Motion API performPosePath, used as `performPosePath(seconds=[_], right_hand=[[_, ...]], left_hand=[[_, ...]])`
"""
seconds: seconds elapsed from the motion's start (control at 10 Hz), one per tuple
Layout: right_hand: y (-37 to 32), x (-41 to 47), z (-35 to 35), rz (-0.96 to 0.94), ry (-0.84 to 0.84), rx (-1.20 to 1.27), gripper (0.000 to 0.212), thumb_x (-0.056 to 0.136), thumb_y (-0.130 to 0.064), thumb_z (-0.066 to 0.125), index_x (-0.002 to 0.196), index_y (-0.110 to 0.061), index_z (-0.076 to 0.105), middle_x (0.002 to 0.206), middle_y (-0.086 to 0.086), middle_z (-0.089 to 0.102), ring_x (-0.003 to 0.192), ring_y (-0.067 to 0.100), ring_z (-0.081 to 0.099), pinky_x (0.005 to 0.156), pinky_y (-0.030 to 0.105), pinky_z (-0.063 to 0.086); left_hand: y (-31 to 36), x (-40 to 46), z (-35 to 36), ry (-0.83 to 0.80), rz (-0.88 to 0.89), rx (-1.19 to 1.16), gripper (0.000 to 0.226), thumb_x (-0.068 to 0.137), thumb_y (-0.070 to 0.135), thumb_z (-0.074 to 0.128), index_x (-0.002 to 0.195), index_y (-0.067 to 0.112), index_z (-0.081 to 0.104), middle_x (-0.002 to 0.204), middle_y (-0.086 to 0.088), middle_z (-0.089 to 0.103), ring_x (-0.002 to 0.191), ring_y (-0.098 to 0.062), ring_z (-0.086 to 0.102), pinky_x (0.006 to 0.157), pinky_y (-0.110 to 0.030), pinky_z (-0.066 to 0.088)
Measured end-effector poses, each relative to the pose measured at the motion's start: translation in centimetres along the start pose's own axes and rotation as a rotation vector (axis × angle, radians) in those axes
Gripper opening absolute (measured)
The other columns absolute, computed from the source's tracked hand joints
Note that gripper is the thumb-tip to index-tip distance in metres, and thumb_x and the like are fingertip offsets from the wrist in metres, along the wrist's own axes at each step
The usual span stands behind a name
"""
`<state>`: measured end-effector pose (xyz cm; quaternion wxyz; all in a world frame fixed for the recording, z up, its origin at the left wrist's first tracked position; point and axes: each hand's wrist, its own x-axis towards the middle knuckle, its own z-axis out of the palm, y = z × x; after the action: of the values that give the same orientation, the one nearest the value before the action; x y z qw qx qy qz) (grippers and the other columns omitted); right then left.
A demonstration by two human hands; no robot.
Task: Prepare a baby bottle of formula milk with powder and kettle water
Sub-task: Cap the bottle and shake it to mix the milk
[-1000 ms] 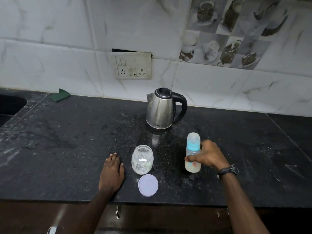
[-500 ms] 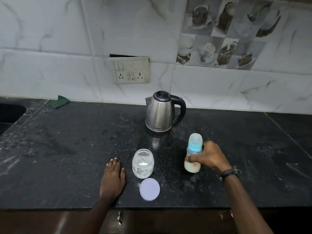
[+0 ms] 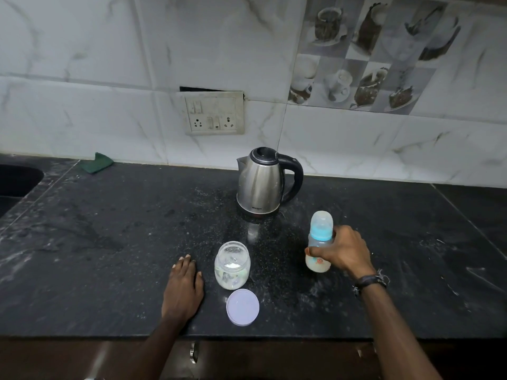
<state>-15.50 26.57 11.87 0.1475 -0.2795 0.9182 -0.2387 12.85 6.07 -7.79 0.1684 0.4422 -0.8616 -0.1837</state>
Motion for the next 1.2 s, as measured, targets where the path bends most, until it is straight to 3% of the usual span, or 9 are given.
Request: performPosePath(seconds=[0.3,0.4,0.6,0.7,0.8,0.9,1.1,1.2], right_hand=[[0.37,0.40,0.03,0.021,-0.061,0.026,0.054,0.048,-0.047,0.089,0.090,-0.021,0.069,0.090,-0.004,0.073,0.084,0.017,0.070,0.078,0.041,0.058],[0.55,0.58,-0.13,0.059,0.006,-0.109,0.061,0.051,-0.050,0.088,0.099,-0.019,0.066,0.097,0.001,0.070,0.088,0.023,0.068,0.070,0.034,0.053],[0.68,0.47,0.01,0.030,-0.055,0.017,0.052,0.050,-0.046,0.090,0.091,-0.021,0.070,0.091,-0.001,0.073,0.082,0.017,0.069,0.076,0.038,0.058],[0.26,0.39,0.15,0.030,-0.060,-0.050,0.065,0.039,-0.059,0.084,0.090,-0.021,0.068,0.089,-0.002,0.071,0.080,0.018,0.068,0.073,0.038,0.057],[-0.01,0.49,0.19,0.025,-0.059,0.017,0.054,0.047,-0.051,0.089,0.088,-0.021,0.068,0.090,-0.001,0.072,0.082,0.017,0.069,0.077,0.041,0.058],[-0.04,0.57,0.14,0.049,-0.052,-0.043,0.065,0.045,-0.054,0.088,0.095,-0.019,0.064,0.094,0.001,0.070,0.084,0.022,0.068,0.076,0.042,0.058],[0.07,0.72,-0.23,0.044,-0.065,0.000,0.060,0.046,-0.050,0.090,0.093,-0.019,0.070,0.093,0.001,0.073,0.082,0.018,0.069,0.077,0.039,0.058],[0.06,0.61,-0.17,0.064,-0.023,-0.067,0.068,0.047,-0.053,0.089,0.100,-0.017,0.067,0.097,0.003,0.072,0.087,0.022,0.069,0.076,0.040,0.058]], left_hand=[[0.04,-0.03,-0.08,-0.009,-0.003,-0.002,0.061,0.094,0.036,0.030,0.121,-0.006,0.065,0.136,-0.026,0.058,0.128,-0.041,0.053,0.112,-0.051,0.039],[0.09,0.09,-0.05,-0.008,-0.004,-0.003,0.061,0.094,0.035,0.030,0.122,-0.006,0.064,0.136,-0.026,0.057,0.129,-0.041,0.053,0.111,-0.052,0.040],[0.20,0.04,-0.12,-0.008,0.003,-0.009,0.060,0.094,0.035,0.031,0.122,-0.007,0.064,0.136,-0.027,0.057,0.129,-0.042,0.053,0.111,-0.052,0.040],[0.13,-0.05,-0.12,-0.002,0.001,-0.010,0.061,0.094,0.035,0.030,0.123,-0.007,0.064,0.137,-0.026,0.057,0.130,-0.041,0.052,0.112,-0.051,0.039],[0.20,-0.02,-0.26,0.003,0.005,-0.006,0.062,0.094,0.036,0.030,0.123,-0.007,0.064,0.137,-0.026,0.057,0.130,-0.041,0.052,0.112,-0.051,0.038],[0.19,-0.11,-0.17,-0.003,0.002,-0.007,0.061,0.094,0.035,0.030,0.122,-0.007,0.064,0.137,-0.027,0.057,0.129,-0.041,0.053,0.112,-0.051,0.039],[0.08,0.06,-0.19,-0.012,-0.007,-0.012,0.062,0.094,0.035,0.030,0.122,-0.007,0.065,0.136,-0.027,0.057,0.129,-0.041,0.053,0.112,-0.051,0.038],[0.12,-0.01,-0.21,-0.004,0.001,-0.006,0.062,0.094,0.036,0.030,0.123,-0.007,0.064,0.137,-0.026,0.057,0.130,-0.041,0.053,0.113,-0.050,0.038]])
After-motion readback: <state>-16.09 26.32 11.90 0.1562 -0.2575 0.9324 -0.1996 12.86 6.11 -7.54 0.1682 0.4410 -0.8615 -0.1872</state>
